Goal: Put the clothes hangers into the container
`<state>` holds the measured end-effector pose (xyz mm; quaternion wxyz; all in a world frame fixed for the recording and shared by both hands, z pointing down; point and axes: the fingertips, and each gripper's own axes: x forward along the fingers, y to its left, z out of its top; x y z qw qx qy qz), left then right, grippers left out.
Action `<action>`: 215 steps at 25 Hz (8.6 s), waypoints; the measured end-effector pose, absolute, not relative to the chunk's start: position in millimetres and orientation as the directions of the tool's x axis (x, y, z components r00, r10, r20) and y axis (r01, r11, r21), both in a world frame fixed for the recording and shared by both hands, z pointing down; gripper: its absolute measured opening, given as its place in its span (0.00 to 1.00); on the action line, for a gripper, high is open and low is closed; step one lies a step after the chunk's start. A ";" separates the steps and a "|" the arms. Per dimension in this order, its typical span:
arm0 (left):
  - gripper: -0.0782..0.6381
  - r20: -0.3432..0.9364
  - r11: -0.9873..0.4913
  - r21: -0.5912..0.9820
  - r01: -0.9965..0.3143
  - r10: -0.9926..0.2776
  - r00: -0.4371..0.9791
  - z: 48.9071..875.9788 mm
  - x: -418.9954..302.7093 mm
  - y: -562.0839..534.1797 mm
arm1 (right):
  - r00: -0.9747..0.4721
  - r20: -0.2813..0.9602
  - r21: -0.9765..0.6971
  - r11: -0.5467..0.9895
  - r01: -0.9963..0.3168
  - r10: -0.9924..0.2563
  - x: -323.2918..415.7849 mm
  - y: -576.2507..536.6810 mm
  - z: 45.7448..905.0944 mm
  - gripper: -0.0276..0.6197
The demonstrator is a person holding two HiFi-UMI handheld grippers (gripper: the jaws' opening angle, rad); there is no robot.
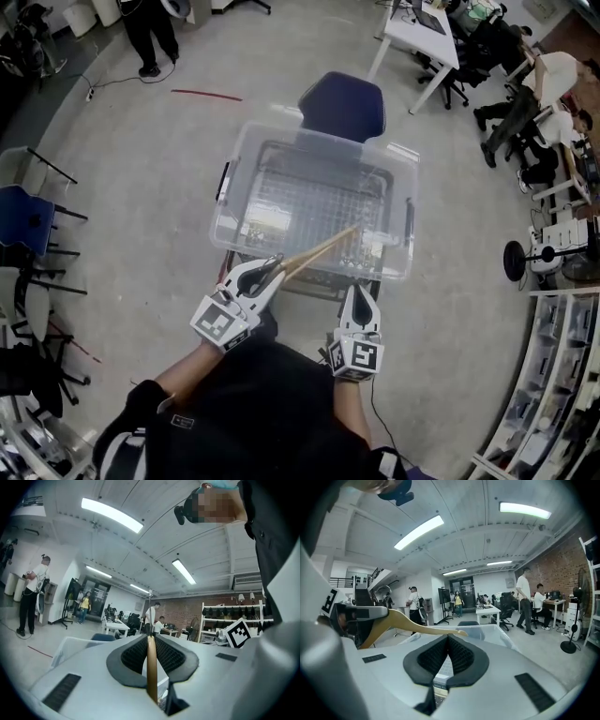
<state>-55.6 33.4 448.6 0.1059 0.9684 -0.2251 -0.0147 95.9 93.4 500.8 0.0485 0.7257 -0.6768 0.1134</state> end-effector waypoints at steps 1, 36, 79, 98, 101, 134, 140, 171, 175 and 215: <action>0.21 0.018 -0.881 0.214 -0.423 -0.429 0.903 447.2 -56.5 25.5 | 0.064 0.230 -0.081 -0.085 -0.993 -0.971 94.2 86.3 500.1 0.06; 0.21 0.142 -0.914 0.284 -0.290 -0.259 0.955 492.7 81.2 -148.6 | -0.012 0.198 -0.087 -0.005 -0.996 -0.980 183.4 -74.9 492.8 0.06; 0.21 0.479 -0.769 0.567 -0.297 0.015 0.878 792.5 113.7 -204.0 | -0.030 0.314 -0.123 -0.009 -0.992 -0.949 246.0 -147.2 544.7 0.06; 0.23 0.585 -0.669 0.574 -0.473 -0.071 0.808 849.3 106.4 -224.1 | -0.040 0.352 -0.137 -0.010 -0.990 -0.935 251.9 -157.6 561.8 0.06; 0.23 0.605 -0.646 0.556 -0.523 -0.117 0.788 855.4 104.4 -230.0 | -0.041 0.355 -0.141 -0.011 -0.990 -0.934 252.9 -158.5 563.7 0.06; 0.27 0.697 -0.427 0.575 -0.698 -0.191 0.691 923.5 97.6 -252.8 | -0.036 0.395 -0.149 -0.026 -0.989 -0.918 267.8 -169.8 581.3 0.06; 0.23 0.724 -0.453 0.537 -0.712 -0.186 0.664 919.3 97.0 -248.8 | -0.043 0.383 -0.144 -0.014 -0.989 -0.923 263.9 -163.4 578.6 0.06; 0.14 0.420 -0.679 0.302 -0.669 -0.536 0.733 645.8 36.5 -210.8 | -0.114 0.312 -0.138 0.074 -0.988 -0.943 169.3 -110.0 538.2 0.06; 0.14 0.319 -0.706 0.272 -0.654 -0.575 0.753 593.3 23.6 -189.7 | -0.115 0.301 -0.131 0.078 -0.988 -0.947 159.6 -102.1 532.7 0.06; 0.14 0.097 -0.748 0.138 -0.649 -0.642 0.761 480.3 -7.4 -125.6 | -0.108 0.291 -0.137 0.070 -0.988 -0.951 141.0 -89.4 524.3 0.06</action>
